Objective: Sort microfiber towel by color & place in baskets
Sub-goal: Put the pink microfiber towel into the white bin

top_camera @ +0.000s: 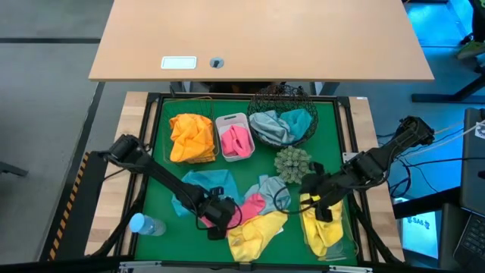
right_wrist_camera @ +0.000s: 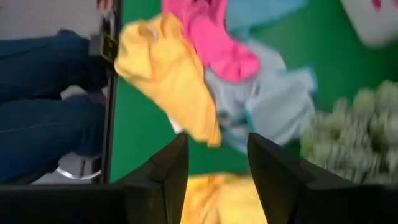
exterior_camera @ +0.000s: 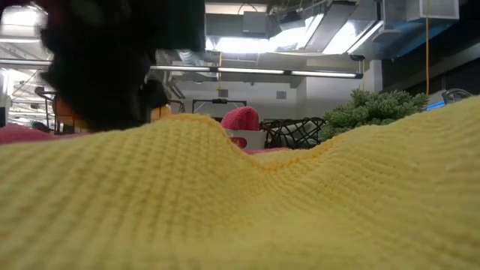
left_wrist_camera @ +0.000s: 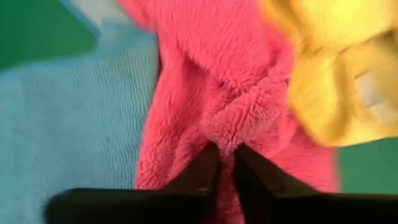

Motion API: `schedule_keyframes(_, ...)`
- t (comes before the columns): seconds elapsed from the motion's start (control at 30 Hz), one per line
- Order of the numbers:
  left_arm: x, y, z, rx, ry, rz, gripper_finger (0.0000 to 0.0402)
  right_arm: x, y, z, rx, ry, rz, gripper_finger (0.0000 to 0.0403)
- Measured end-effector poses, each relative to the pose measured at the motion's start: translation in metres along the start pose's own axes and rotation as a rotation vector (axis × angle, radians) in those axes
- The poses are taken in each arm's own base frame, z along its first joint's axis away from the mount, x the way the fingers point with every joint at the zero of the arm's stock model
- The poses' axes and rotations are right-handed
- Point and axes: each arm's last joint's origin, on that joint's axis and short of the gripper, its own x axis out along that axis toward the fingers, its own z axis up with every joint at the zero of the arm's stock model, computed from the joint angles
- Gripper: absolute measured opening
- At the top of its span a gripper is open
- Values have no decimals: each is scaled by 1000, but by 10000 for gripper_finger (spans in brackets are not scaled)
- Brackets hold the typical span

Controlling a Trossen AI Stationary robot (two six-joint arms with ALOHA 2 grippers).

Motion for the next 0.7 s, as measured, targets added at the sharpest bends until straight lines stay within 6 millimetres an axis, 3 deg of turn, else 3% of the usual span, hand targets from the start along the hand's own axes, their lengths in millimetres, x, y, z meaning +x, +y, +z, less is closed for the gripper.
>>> schedule_keyframes(0.07,-13,1,5,-14,-31,-19,12,0,2,3,-36,-37,9,163)
schedule_keyframes(0.3,-69,17,28,-86,-189,-85,3,0,4,7,-124,-81,33,163)
schedule_keyframes(0.7,-176,73,56,-236,-614,-25,1,0,3,9,-164,-120,-35,163)
